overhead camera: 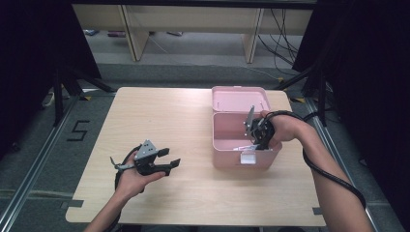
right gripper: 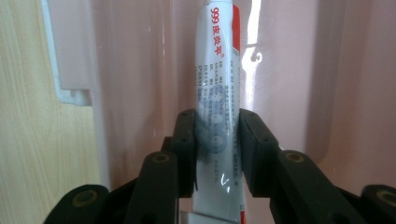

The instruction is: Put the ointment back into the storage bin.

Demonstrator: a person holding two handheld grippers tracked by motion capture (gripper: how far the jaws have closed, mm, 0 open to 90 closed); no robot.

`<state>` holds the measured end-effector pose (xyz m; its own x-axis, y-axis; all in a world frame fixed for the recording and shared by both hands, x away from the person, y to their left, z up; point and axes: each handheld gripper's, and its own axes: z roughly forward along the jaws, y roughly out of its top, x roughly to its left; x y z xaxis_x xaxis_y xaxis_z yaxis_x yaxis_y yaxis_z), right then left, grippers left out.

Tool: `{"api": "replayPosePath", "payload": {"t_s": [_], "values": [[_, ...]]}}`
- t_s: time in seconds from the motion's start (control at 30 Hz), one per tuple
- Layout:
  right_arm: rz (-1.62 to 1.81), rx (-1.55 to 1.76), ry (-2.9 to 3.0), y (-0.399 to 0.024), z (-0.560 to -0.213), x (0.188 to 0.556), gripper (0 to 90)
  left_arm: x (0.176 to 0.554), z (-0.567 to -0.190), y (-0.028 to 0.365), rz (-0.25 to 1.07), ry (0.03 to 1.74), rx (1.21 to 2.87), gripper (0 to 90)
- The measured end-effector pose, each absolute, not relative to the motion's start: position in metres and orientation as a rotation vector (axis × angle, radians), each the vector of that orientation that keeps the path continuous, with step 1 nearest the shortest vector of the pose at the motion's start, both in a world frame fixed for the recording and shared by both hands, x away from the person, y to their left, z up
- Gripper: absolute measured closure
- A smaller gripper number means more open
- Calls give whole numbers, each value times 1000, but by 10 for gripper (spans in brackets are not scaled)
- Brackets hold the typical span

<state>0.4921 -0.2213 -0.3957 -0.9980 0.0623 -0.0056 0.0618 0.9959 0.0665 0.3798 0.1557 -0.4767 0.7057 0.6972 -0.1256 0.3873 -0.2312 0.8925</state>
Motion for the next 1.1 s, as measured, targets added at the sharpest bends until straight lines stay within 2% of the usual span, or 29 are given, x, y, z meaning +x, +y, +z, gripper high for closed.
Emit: {"api": "replayPosePath", "payload": {"t_s": [0.3,0.33,0.47,0.7,0.77,1.1], "values": [[147,215,3123,-225,-394,494,643,381,-473,151,361,834,1850,364],[178,118,3109,-227,-393,498,640,381,-472,151,361,832,1851,365],[230,227,3081,-229,-384,493,644,383,-471,147,359,846,1823,369],[323,272,3013,-240,-374,492,731,385,-463,140,352,827,1760,413],[372,376,2997,-243,-372,489,759,385,-460,138,364,813,1756,429],[490,485,2895,-259,-362,493,863,385,-457,133,372,771,1777,495]]}}
